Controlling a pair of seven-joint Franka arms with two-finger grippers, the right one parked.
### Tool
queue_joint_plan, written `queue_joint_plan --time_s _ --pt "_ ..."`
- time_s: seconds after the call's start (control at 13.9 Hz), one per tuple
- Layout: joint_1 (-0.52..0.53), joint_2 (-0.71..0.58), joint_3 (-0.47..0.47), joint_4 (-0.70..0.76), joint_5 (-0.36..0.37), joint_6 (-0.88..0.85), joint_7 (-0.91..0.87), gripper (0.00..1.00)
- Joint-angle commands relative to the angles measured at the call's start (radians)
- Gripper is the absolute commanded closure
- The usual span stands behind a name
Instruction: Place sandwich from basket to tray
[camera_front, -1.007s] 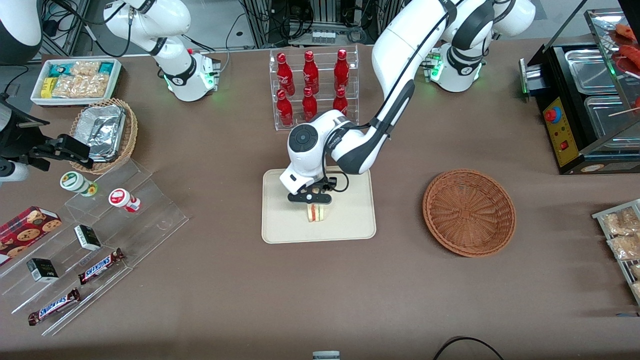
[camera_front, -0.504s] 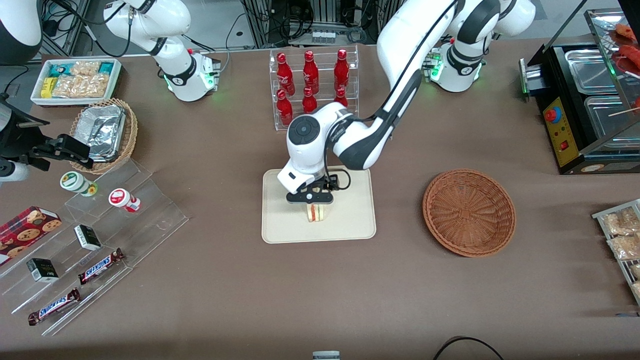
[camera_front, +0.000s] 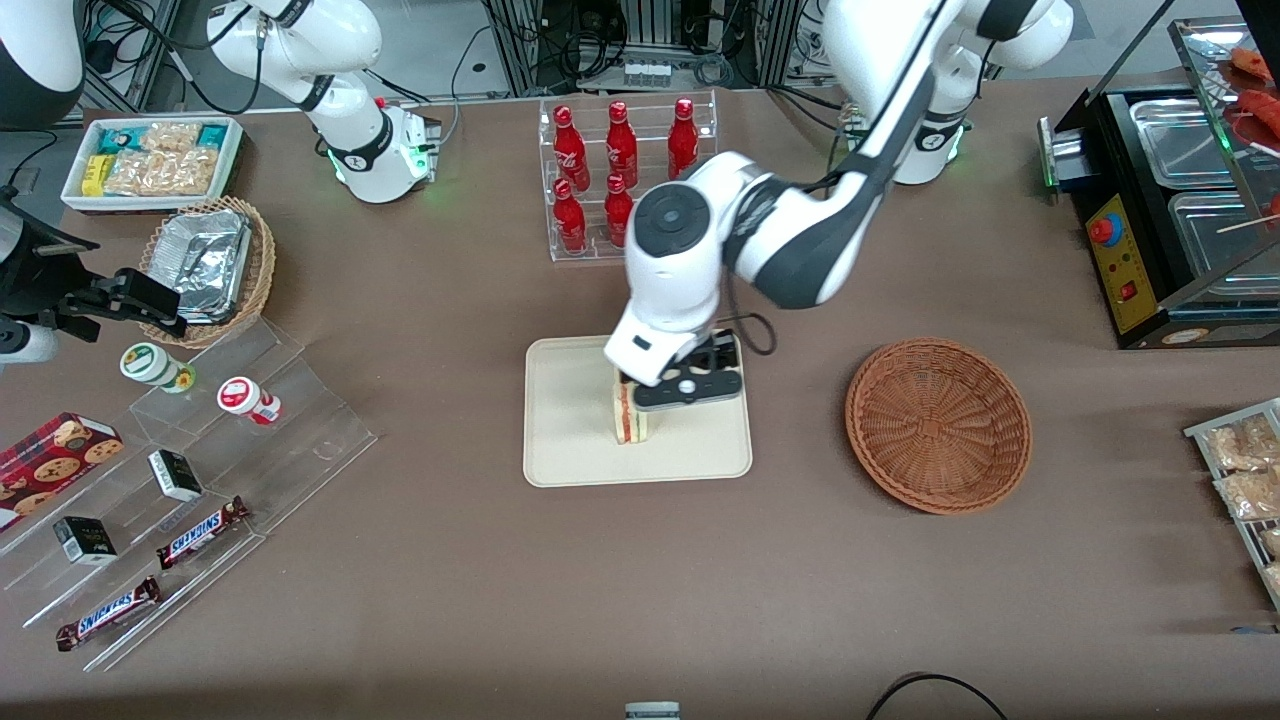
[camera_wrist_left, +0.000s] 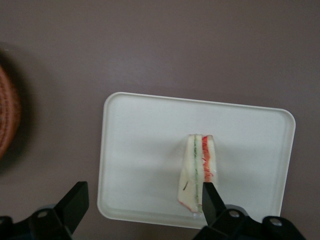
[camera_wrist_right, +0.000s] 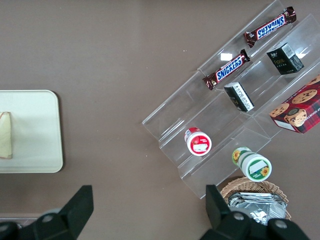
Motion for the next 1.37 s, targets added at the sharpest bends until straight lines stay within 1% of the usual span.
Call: queue_joint_plan --time_s 0.0,0.36,0.58,0.65,0.79,1.15,1.29 --pt "0.044 -0.091 -0.006 -0.063 0.001 -0.047 -0.021 0.00" --pt "0.142 -0.203 -0.007 -0.092 0.000 -0.116 -0.005 0.01" --pt "0.201 -0.258 -0.006 -0.092 -0.007 -0.197 0.076 0.01" --pt "0.223 -0.281 -0.006 -0.092 -0.010 -0.235 0.114 0.01" --pt "0.292 -0.324 -0.006 -0.092 -0.046 -0.298 0.224 0.01" --pt "0.425 -0.409 -0.006 -0.093 -0.063 -0.406 0.434 0.01" --pt "0.488 -0.448 -0.006 -0.125 -0.065 -0.421 0.530 0.01"
